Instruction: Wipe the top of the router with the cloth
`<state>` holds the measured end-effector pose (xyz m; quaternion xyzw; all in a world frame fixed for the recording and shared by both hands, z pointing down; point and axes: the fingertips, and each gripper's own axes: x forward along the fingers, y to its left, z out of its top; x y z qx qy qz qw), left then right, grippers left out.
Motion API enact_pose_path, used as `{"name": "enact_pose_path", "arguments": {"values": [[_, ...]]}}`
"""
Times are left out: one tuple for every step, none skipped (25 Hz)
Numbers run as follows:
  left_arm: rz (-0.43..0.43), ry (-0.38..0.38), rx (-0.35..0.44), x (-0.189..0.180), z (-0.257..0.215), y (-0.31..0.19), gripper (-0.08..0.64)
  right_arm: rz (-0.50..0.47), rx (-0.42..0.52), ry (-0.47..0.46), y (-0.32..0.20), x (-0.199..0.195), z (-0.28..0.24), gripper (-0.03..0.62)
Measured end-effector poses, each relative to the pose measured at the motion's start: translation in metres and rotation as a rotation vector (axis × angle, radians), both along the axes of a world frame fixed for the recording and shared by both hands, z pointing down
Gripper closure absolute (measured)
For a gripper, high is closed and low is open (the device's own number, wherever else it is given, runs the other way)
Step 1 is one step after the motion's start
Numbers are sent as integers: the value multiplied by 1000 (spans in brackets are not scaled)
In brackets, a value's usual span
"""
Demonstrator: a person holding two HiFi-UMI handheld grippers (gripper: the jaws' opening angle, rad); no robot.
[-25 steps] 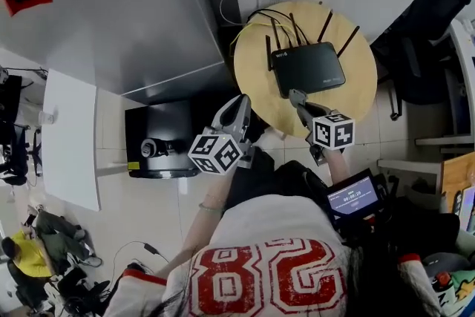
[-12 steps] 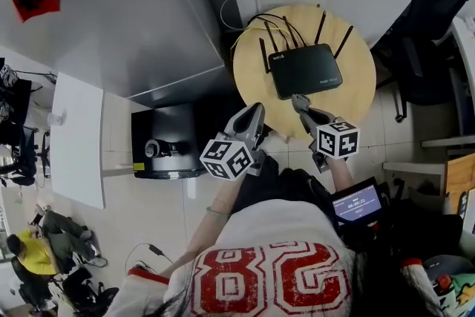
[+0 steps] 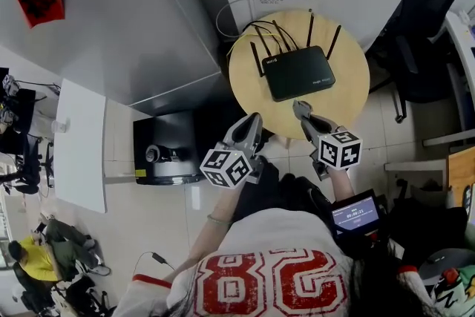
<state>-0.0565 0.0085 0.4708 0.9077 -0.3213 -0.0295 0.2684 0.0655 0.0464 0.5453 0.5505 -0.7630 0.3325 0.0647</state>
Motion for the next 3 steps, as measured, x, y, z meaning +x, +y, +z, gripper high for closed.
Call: {"name": "enact_pose_path", "arguments": {"values": [[3, 0, 1, 1, -1, 6, 558, 2, 4, 1, 6, 1, -2, 557], [7, 0, 2, 2, -1, 12, 558, 4, 7, 3, 11, 2, -3, 557], [11, 0, 3, 3, -1, 19, 558, 6, 9, 4, 17, 3, -4, 557]]}}
